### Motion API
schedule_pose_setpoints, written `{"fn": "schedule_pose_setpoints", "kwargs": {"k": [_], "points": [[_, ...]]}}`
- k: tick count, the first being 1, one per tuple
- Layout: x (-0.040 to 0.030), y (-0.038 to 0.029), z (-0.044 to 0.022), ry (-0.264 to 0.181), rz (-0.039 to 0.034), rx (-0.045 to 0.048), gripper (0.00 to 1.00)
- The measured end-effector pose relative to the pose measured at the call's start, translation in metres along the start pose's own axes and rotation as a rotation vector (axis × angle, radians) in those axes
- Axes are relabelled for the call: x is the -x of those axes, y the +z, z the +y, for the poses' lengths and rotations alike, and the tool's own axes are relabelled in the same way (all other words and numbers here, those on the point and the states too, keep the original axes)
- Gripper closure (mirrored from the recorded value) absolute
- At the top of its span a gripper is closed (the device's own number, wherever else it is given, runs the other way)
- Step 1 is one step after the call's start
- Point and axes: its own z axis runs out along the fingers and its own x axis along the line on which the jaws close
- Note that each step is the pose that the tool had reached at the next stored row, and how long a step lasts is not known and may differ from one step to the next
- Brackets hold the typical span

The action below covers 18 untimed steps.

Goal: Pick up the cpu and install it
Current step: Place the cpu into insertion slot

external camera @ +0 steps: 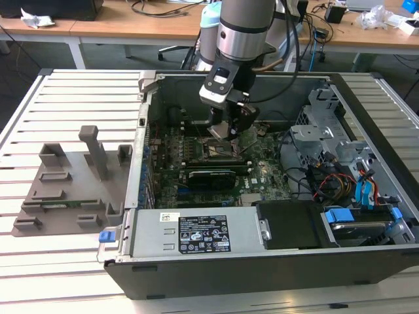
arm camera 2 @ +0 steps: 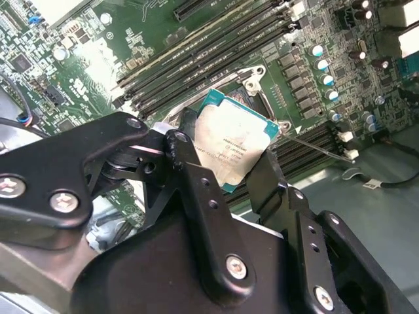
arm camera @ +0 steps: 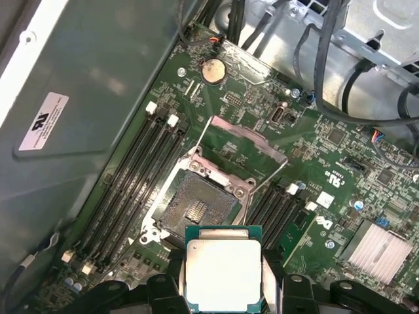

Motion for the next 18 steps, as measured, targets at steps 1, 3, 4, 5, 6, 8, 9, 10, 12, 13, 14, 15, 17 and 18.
{"fn": "schedule_pose_setpoints", "kwargs": {"k": [1,3,4,5,6,8,9,10,12,13,14,15,17,18], "points": [[0.0000,0.0000,0.0000,0.010,0.0005,-0.0001,0.45],[0.0000,0.0000,0.0000,0.024,0.0013,-0.0001,0.45],[0.0000,0.0001,0.0000,0.032,0.0018,-0.0002,0.45],[0.0000,0.0001,0.0000,0.038,0.0021,-0.0002,0.45],[0.0000,0.0001,0.0000,0.043,0.0023,-0.0002,0.45],[0.0000,0.0001,0.0000,0.054,0.0030,-0.0002,0.45],[0.0000,0.0001,0.0000,0.060,0.0033,-0.0003,0.45],[0.0000,0.0001,0.0000,0.066,0.0036,-0.0003,0.45],[0.0000,0.0001,0.0000,0.077,0.0043,-0.0004,0.45],[0.0000,0.0001,0.0000,0.085,0.0047,-0.0004,0.45],[0.0000,0.0001,0.0000,0.090,0.0050,-0.0004,0.45],[0.0000,0.0002,0.0000,0.103,0.0058,-0.0005,0.45],[0.0000,0.0002,0.0000,0.114,0.0063,-0.0005,0.45],[0.0000,0.0002,0.0000,0.123,0.0069,-0.0006,0.45]]}}
